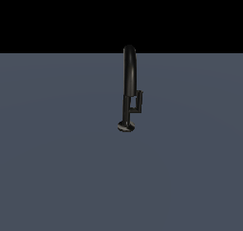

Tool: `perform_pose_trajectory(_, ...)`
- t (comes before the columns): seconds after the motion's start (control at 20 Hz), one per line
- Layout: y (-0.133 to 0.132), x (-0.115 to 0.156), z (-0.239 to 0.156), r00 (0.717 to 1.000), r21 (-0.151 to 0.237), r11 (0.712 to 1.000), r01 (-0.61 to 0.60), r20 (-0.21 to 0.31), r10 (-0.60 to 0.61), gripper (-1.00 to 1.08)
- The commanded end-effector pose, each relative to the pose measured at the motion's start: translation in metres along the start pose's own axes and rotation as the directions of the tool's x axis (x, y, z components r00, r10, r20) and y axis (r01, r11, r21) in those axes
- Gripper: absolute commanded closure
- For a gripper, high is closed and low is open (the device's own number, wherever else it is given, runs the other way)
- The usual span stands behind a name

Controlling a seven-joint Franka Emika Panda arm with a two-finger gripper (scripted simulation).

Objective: Turn on the faucet by rotating a designated handle.

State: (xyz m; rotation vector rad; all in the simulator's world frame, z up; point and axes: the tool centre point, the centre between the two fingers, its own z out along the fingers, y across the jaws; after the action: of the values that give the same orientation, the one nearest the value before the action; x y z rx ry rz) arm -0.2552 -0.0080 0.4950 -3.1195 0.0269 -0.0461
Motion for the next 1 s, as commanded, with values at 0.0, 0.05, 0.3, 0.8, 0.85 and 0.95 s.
perform_pose_trajectory(0.0, 0.0, 0.0, 0.0, 1.0, 0.0, 1.0, 0.0, 0.0, 0.0, 1.08)
perform_pose_trajectory(0.05, 0.0, 0.0, 0.0, 1.0, 0.0, 1.0, 0.0, 0.0, 0.0, 1.08)
perform_pose_trajectory(0.3, 0.0, 0.005, 0.001, 1.0, 0.01, 1.0, -0.012, 0.012, 0.012, 1.08)
perform_pose_trajectory(0.8, -0.001, 0.035, 0.007, 0.993, 0.071, 0.994, -0.088, 0.086, 0.081, 1.08)
perform_pose_trajectory(0.85, -0.001, 0.04, 0.008, 0.991, 0.08, 0.992, -0.1, 0.098, 0.092, 1.08)
perform_pose_trajectory(0.95, -0.001, 0.05, 0.011, 0.986, 0.099, 0.987, -0.126, 0.124, 0.114, 1.08)
